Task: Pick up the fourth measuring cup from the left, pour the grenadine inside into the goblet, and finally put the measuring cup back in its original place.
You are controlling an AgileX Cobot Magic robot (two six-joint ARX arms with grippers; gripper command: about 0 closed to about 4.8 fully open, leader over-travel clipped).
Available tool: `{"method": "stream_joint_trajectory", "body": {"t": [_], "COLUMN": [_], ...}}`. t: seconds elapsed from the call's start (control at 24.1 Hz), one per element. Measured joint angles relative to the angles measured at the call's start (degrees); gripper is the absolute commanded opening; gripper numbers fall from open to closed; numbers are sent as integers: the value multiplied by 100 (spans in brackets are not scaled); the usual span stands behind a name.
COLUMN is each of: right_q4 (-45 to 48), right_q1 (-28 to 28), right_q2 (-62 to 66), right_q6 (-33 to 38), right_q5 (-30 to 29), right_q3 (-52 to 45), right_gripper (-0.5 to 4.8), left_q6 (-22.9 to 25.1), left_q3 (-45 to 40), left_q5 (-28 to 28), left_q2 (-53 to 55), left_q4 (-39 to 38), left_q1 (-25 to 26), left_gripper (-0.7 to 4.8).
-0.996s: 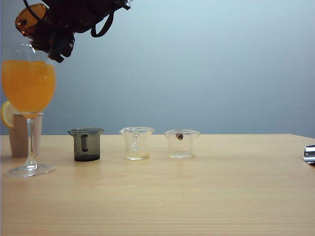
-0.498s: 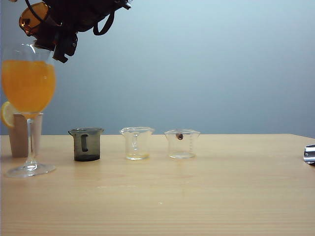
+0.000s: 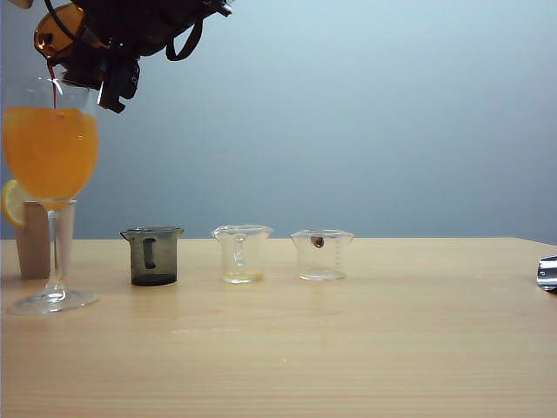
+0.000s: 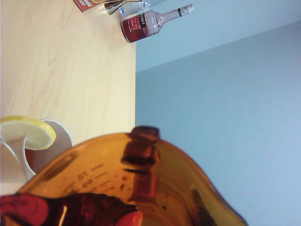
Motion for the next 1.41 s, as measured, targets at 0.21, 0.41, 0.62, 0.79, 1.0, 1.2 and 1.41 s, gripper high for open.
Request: {"method": "stream_joint_trajectory", "body": {"t": [0.21, 0.41, 0.62, 0.79, 1.0, 1.2, 1.41], "right_q4": [2, 57, 136, 133, 136, 136, 136], "right_q1": [2, 7, 13, 15, 15, 15, 15], "right_q2": [0, 0, 0, 0, 0, 0, 0], "right_q6": [-98, -127, -138, -236, -286, -422, -522], "right_q5": [0, 0, 0, 0, 0, 0, 0], "right_q3": [0, 0, 0, -2, -2, -2, -2], "right_gripper": [8, 8, 8, 8, 8, 8, 8], "left_q6": [0, 0, 0, 0, 0, 0, 0], "left_q3": [0, 0, 0, 0, 0, 0, 0], "left_q5": [0, 0, -2, -2, -2, -2, -2], "left_q2": [0, 0, 9, 31, 31, 33, 33], "left_q4": [0, 0, 2, 0, 0, 0, 0], "left_q1": [0, 0, 0, 0, 0, 0, 0], "left_gripper": [-7, -6, -6, -6, -6, -6, -6]}}
